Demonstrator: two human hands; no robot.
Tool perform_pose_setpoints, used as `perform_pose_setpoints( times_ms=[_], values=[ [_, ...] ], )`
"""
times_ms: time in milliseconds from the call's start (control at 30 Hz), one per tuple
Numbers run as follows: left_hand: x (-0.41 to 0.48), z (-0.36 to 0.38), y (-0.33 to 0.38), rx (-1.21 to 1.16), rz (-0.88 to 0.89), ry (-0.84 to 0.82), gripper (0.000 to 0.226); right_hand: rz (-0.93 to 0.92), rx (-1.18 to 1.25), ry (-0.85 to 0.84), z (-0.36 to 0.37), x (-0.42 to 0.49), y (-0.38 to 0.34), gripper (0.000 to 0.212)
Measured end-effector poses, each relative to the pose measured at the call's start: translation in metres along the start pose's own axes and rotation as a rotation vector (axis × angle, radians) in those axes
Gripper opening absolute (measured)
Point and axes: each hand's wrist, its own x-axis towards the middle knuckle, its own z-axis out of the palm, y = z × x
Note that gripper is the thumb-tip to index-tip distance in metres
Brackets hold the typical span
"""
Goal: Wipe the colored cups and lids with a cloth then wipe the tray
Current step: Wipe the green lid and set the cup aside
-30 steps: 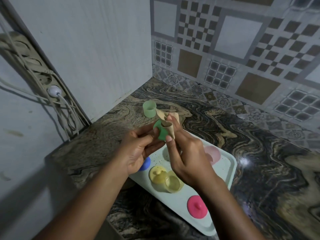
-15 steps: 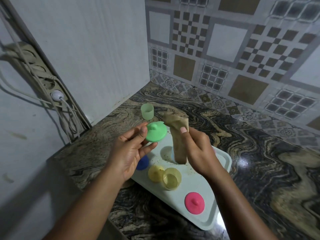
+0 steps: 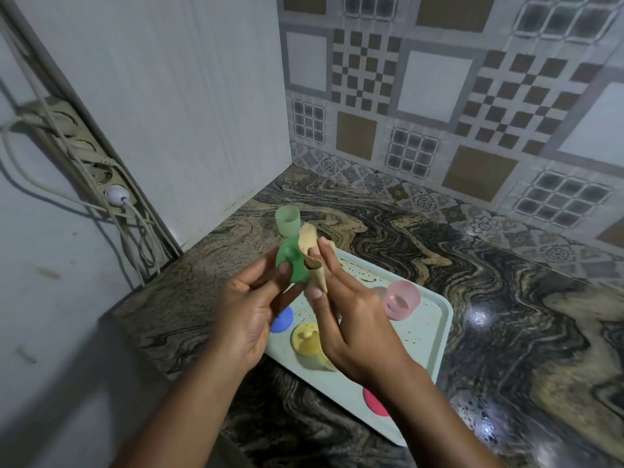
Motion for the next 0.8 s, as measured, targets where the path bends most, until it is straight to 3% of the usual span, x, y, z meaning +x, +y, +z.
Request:
perform_pose_setpoints(
  times_ms=[167, 400, 467, 533, 667, 800],
  values=[
    [-0.005, -0.002, 0.004, 0.110, 0.055, -0.007, 0.043, 0.002, -0.028, -0.034, -0.002, 0.003, 0.014, 0.051],
    [-0.006, -0.009, 0.004, 0.155, -0.018, -0.056, 0.043, 0.005, -0.046, 0.020, -0.015, 0.020, 0.027, 0.035],
    [-0.003, -0.011, 0.004, 0.132, -0.035, -0.034, 0.043, 0.146, 0.028, 0.107, -0.018, 0.021, 0.030, 0.030],
    [0.000, -0.014, 0.004, 0.097, -0.055, -0.012, 0.048, 0.288, 0.210, 0.180, -0.018, 0.020, 0.027, 0.046],
    [-0.002, -0.013, 0.003, 0.120, -0.053, -0.065, 0.062, 0.255, 0.449, 0.073, -0.008, 0.005, 0.006, 0.060],
    [-0.002, -0.007, -0.003, 0.070, -0.050, -0.021, 0.055, 0.281, 0.429, 0.090, 0.001, -0.002, -0.001, 0.047]
  ],
)
